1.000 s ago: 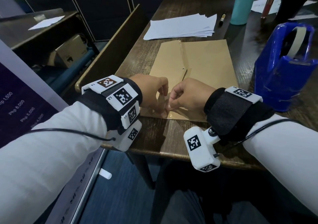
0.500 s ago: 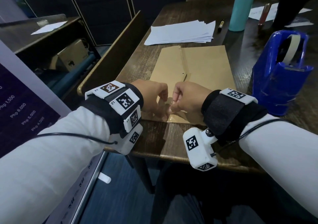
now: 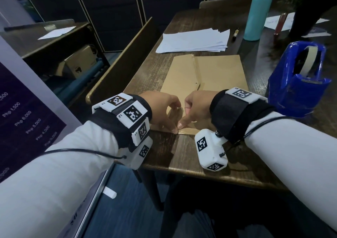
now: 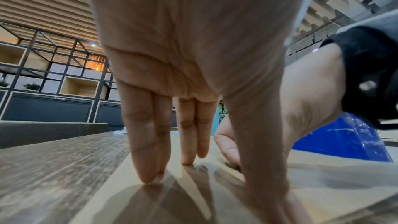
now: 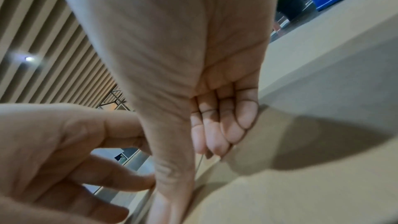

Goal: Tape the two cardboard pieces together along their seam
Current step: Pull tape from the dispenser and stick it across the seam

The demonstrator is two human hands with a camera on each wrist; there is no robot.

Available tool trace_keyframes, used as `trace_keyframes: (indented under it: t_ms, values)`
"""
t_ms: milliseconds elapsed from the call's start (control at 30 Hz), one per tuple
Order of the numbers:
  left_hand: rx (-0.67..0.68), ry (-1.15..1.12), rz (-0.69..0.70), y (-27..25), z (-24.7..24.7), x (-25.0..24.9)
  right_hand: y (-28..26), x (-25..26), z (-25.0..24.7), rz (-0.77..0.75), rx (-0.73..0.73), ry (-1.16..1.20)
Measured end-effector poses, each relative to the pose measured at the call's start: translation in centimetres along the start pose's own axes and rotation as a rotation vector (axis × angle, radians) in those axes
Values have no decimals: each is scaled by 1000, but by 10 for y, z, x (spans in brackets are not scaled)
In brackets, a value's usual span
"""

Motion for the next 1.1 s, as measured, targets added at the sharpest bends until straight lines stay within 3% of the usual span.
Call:
trace_keyframes:
  t_ms: [333,600,867,1100]
  values:
    - [10,12,-1,0,1,2,11,-3,-3,17,76,151]
    - [8,15,6,1,2,5,13,3,1,-2,87,-66]
    - [8,17,8,3,3,5,16,-5,-1,-3,107,119]
    - [8,15,-1,4,4,5,15,-3,0,1,111,-52]
Point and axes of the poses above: each hand's wrist, its own y-axis towards the middle knuckle, its own z-axis out of the palm, x = y × z, the point moved 8 cm from there along y, towards the middle knuckle, and after that the axes turned 1 degree about z, right-handed, at the moved point
